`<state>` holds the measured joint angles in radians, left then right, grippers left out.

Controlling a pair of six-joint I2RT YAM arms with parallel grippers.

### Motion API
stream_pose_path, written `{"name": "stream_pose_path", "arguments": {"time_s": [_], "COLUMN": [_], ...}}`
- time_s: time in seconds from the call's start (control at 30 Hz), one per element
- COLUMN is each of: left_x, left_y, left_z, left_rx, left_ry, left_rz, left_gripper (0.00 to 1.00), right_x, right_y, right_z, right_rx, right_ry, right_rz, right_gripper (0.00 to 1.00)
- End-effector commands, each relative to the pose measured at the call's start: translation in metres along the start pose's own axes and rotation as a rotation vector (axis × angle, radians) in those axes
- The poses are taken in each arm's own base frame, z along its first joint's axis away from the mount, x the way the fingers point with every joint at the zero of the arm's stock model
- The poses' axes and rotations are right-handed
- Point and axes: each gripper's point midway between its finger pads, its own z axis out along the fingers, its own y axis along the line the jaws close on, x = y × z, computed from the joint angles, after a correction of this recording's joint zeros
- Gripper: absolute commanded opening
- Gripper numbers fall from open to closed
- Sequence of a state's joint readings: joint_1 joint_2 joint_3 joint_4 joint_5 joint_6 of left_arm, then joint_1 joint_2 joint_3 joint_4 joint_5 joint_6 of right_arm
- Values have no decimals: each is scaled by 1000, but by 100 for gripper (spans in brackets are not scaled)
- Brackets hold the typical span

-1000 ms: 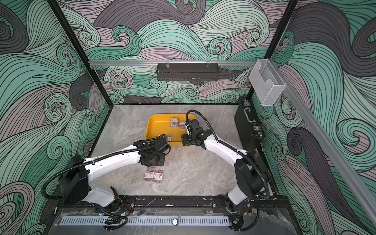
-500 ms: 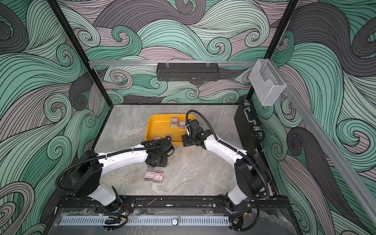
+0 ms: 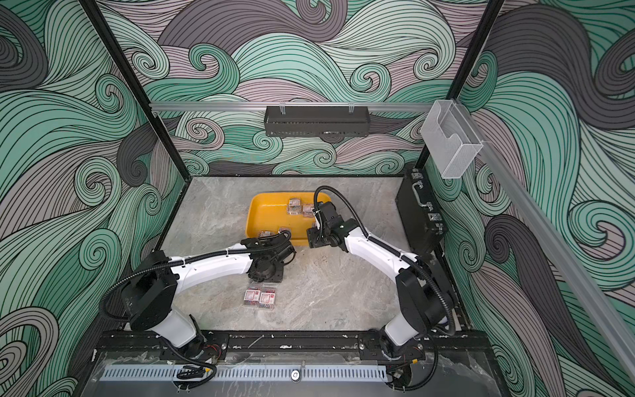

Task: Take the paper clips out of the storage box
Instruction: Place the boxed paper clips at the center of the board.

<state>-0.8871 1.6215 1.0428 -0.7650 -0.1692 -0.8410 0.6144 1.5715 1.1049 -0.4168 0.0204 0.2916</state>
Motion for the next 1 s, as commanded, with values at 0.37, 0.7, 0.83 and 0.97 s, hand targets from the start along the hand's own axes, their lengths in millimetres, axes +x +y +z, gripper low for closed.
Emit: {"name": "stream_pose_path", "arguments": {"time_s": [0.37, 0.7, 0.83, 0.97], "left_x": [6, 7, 7, 6], "left_y": [8, 6, 5, 5], "left_z": [4, 6, 7, 6], "left_rx": [-52, -58, -63, -69], "left_ry": [7, 9, 9, 6], "left_rz": [5, 10, 15, 15], "left_gripper": [47, 48, 49, 49], "right_x": [-6, -6, -8, -5], "right_y": [-2, -2, -2, -3], "right_z": [-6, -5, -7, -6], "right_rx": [11, 11, 10, 14], "right_ry": [-9, -9, -16, -8], "right_rz": [0, 0, -5, -1], "right_gripper": [71, 71, 71, 71]}}
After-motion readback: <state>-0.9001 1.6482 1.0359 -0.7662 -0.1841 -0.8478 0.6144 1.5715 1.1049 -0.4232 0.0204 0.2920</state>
